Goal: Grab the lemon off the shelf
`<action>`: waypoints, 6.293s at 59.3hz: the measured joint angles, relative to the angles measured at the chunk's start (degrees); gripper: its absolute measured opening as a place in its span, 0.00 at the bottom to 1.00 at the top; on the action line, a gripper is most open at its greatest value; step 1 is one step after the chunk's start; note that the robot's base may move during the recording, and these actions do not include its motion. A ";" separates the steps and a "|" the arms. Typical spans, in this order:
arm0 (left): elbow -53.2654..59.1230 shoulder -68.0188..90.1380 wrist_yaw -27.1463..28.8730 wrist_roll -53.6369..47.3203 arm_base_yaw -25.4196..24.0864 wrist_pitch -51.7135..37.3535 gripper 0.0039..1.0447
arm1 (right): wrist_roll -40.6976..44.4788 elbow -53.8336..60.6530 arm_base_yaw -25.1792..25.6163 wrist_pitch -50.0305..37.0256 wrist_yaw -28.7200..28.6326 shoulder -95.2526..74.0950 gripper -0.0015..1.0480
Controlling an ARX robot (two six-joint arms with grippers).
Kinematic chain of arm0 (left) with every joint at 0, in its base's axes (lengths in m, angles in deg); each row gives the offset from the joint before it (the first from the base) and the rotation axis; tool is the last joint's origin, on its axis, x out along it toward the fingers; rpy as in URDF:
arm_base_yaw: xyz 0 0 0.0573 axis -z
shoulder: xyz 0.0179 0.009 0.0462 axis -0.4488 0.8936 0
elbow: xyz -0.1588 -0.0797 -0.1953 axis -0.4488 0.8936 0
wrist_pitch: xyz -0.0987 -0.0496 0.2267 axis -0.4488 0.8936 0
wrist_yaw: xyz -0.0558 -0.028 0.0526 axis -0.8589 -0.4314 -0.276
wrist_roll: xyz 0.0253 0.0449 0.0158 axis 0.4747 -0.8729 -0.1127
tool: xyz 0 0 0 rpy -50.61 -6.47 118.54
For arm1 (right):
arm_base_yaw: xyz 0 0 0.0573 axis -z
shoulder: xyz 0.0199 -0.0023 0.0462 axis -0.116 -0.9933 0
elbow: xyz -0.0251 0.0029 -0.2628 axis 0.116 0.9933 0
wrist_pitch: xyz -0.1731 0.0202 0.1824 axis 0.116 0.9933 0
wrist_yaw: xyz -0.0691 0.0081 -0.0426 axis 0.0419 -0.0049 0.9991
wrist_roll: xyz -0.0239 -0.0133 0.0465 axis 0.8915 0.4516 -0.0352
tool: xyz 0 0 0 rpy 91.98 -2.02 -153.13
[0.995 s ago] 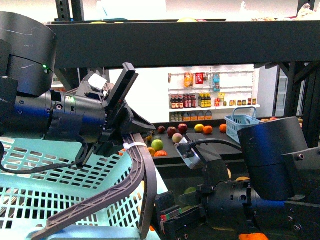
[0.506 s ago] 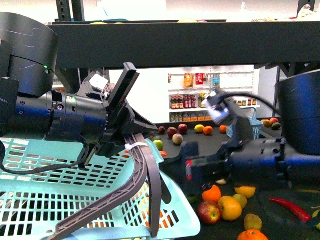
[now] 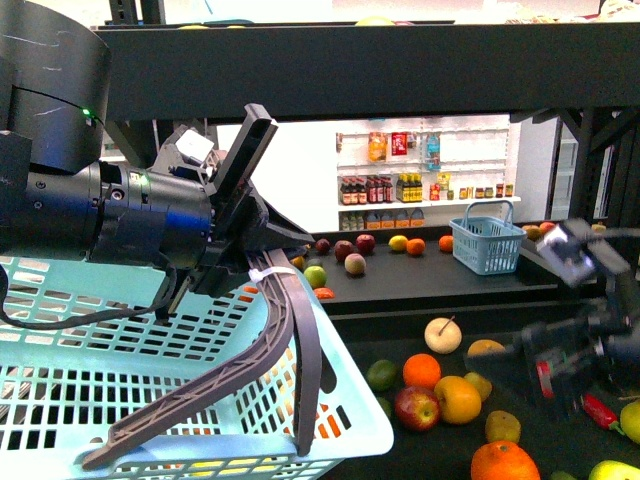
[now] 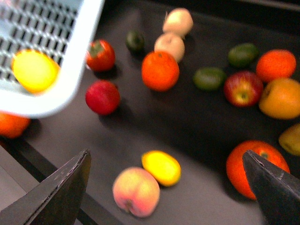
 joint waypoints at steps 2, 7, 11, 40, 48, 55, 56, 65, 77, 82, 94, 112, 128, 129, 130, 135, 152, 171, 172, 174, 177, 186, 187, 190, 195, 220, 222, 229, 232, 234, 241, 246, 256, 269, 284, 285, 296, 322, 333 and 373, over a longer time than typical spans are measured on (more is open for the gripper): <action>0.00 0.00 -0.02 0.00 0.00 0.00 0.07 | 2.89 -0.20 0.26 0.22 0.66 -2.23 0.93; 0.00 0.00 -0.02 0.00 0.00 0.00 0.07 | 8.81 -1.20 0.22 0.55 2.69 -7.91 0.93; 0.00 0.00 0.00 0.00 0.04 0.00 0.07 | 12.00 -2.86 -0.57 0.57 4.37 -12.41 0.93; 0.00 0.00 0.00 0.02 0.04 0.00 0.07 | 8.20 -21.33 -6.97 2.99 16.79 -33.29 0.93; 0.00 0.00 0.00 0.02 0.04 0.00 0.07 | 5.51 -26.38 -8.00 4.98 19.45 -35.58 0.93; 0.00 0.00 0.02 0.02 0.04 0.00 0.07 | 4.17 -29.55 -8.85 7.19 20.13 -36.70 0.93; 0.00 0.00 0.00 0.02 0.04 0.00 0.07 | 4.13 -29.75 -8.92 7.34 20.15 -36.74 0.93; 0.00 0.00 -0.02 0.02 0.04 0.00 0.07 | 3.76 -31.65 -10.12 8.98 20.63 -37.75 0.93; 0.00 0.00 0.00 0.00 0.04 0.00 0.07 | 3.65 -36.33 -11.91 14.60 23.26 -40.46 0.93; 0.00 0.00 0.02 0.02 0.04 0.00 0.07 | 3.76 -39.19 -12.33 17.51 24.83 -41.31 0.93; 0.00 0.00 0.00 0.02 0.04 0.00 0.07 | 3.91 -45.94 -12.74 25.55 25.97 -44.17 0.93; 0.00 0.00 0.02 0.00 0.04 0.00 0.07 | 3.61 -55.45 -14.23 39.21 26.29 -47.56 0.93; 0.00 0.00 0.00 0.02 0.04 0.00 0.07 | 8.20 -57.70 -14.88 44.00 31.87 -51.95 0.93; 0.00 0.00 0.00 0.02 0.04 0.00 0.07 | 8.26 -57.79 -14.82 44.00 31.71 -51.95 0.93; 0.00 0.00 0.00 0.02 0.04 0.00 0.07 | 8.46 -57.90 -14.78 44.00 31.65 -51.95 0.93; 0.00 0.00 0.09 0.00 0.04 0.00 0.07 | 9.25 -58.10 -14.69 43.85 32.52 -51.93 0.93; 0.00 0.00 0.00 0.04 0.09 0.00 0.07 | 11.10 -57.07 -14.29 41.20 32.48 -51.47 0.68; 0.00 0.00 0.00 0.13 0.09 0.00 0.07 | 11.17 -51.41 -13.25 34.84 31.95 -47.30 0.45; 0.00 0.00 0.02 0.11 0.09 0.00 0.07 | 10.99 -50.66 -13.11 34.16 31.71 -46.49 0.44; 0.00 0.00 0.00 0.13 0.09 0.00 0.07 | 10.71 -49.94 -13.00 33.44 31.41 -45.70 0.44; 0.00 0.00 0.00 0.13 0.09 0.00 0.07 | 10.14 -48.50 -12.76 32.06 30.56 -43.87 0.44; 0.00 0.00 -0.02 0.11 0.09 0.00 0.07 | 8.17 -42.99 -11.91 27.34 28.33 -36.50 0.43; 0.00 0.00 -0.02 0.13 0.09 0.00 0.07 | 8.11 -42.03 -11.74 26.56 28.06 -35.28 0.43; 0.00 0.00 0.00 0.13 0.09 0.00 0.07 | 7.39 -39.80 -11.28 24.72 27.17 -32.68 0.43; 0.00 0.00 0.00 0.13 0.09 0.00 0.07 | 7.15 -34.56 -9.92 20.59 25.73 -27.30 0.43; 0.00 0.00 -0.02 0.13 0.09 0.00 0.07 | 2.03 -14.93 -4.96 11.06 13.62 -3.74 0.43; 0.00 0.00 -0.02 0.13 0.11 0.00 0.07 | 1.62 -14.21 -5.25 10.88 12.81 -2.05 0.43; 0.00 0.00 0.02 0.13 0.09 0.00 0.07 | 0.59 -11.82 -7.39 10.67 10.40 2.89 0.42; 0.00 0.00 0.04 0.13 0.09 0.00 0.07 | 0.55 -11.21 -8.31 10.73 9.84 3.76 0.42; 0.00 0.00 0.04 0.13 0.09 0.00 0.07 | 0.55 -10.80 -9.01 10.84 9.62 4.20 0.42; 0.00 0.00 0.02 0.15 0.09 0.00 0.07 | 0.61 -9.70 -11.02 11.30 9.22 4.63 0.42; 0.00 0.00 0.02 0.13 0.09 0.00 0.07 | 0.61 -8.39 -12.79 11.74 8.79 4.66 0.42; 0.00 0.00 -0.02 0.15 0.09 0.00 0.07 | 1.55 -4.59 -15.76 11.74 7.50 6.54 0.42; 0.00 0.00 0.02 0.13 0.09 0.00 0.07 | 5.40 -1.73 -18.27 12.33 8.04 7.15 0.42; 0.00 0.00 0.00 0.15 0.09 0.00 0.07 | 6.10 -2.32 -18.71 12.63 10.14 4.52 0.42; 0.00 0.00 0.00 0.17 0.09 0.00 0.07 | 6.19 -2.54 -18.78 12.72 10.38 4.04 0.42; 0.00 0.04 0.61 -0.35 0.09 0.00 0.07 | 6.71 -4.48 -19.28 12.79 11.69 1.95 0.42; 0.00 0.04 0.63 -0.48 0.09 0.00 0.07 | 6.58 -6.58 -21.20 12.22 12.72 1.01 0.63; 0.00 0.04 0.66 -0.46 0.04 0.00 0.07 | 5.70 -6.56 -21.22 11.85 12.24 1.27 0.90; 0.00 0.07 0.17 0.20 0.09 0.00 0.07 | 5.27 -6.47 -16.00 16.59 11.91 8.37 0.93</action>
